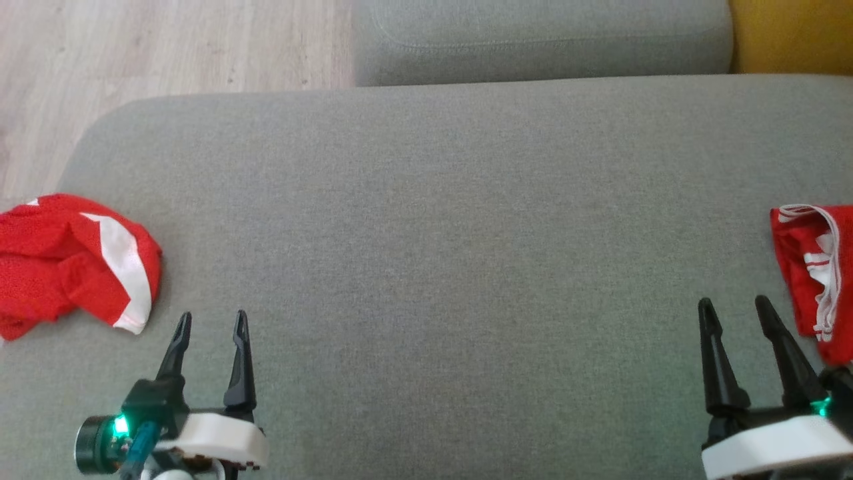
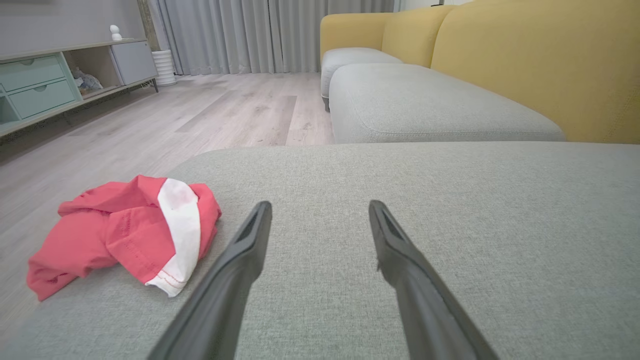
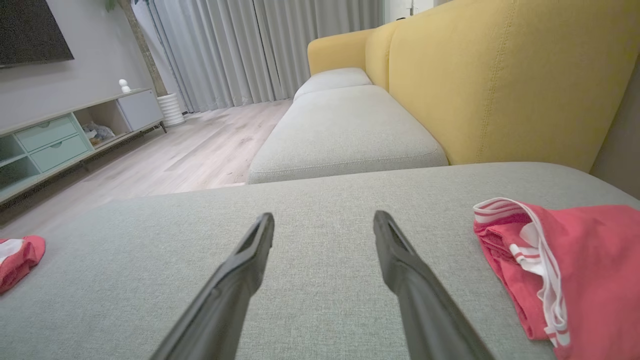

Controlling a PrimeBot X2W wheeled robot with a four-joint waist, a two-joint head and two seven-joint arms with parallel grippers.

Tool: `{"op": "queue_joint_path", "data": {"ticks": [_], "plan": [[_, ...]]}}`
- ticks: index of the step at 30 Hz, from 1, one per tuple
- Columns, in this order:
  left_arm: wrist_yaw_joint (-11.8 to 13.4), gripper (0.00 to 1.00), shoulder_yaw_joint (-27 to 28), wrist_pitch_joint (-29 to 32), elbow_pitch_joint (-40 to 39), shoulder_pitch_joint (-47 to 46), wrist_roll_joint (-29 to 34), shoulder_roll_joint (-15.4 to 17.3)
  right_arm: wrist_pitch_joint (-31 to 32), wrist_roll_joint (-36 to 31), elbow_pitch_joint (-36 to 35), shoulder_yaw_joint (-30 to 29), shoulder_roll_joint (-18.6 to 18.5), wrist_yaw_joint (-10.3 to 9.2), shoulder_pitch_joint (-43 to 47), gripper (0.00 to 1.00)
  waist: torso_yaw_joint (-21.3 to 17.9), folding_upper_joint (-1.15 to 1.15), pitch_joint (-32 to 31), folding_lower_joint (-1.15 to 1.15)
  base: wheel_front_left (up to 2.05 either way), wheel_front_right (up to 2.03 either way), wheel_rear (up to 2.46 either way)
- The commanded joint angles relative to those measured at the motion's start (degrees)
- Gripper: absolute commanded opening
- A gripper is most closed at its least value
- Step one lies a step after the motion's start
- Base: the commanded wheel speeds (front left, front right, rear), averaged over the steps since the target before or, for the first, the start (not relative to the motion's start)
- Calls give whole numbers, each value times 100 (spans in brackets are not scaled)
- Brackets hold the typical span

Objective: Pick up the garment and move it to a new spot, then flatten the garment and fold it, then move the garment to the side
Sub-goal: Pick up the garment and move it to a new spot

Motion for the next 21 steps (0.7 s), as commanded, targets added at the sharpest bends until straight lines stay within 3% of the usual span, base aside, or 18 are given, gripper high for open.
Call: {"op": "queue_joint_path", "data": {"ticks": [1, 21], "plan": [[68, 100, 179, 16, -217, -138, -43, 146, 26, -26, -263, 146, -39, -4, -84, 100, -6, 0, -24, 0, 0, 0, 0], [83, 100, 14, 77, -260, -185, -47, 196, 159, -64, -315, 161, -38, -4, -28, 100, 36, 0, -109, 0, 0, 0, 0]]}}
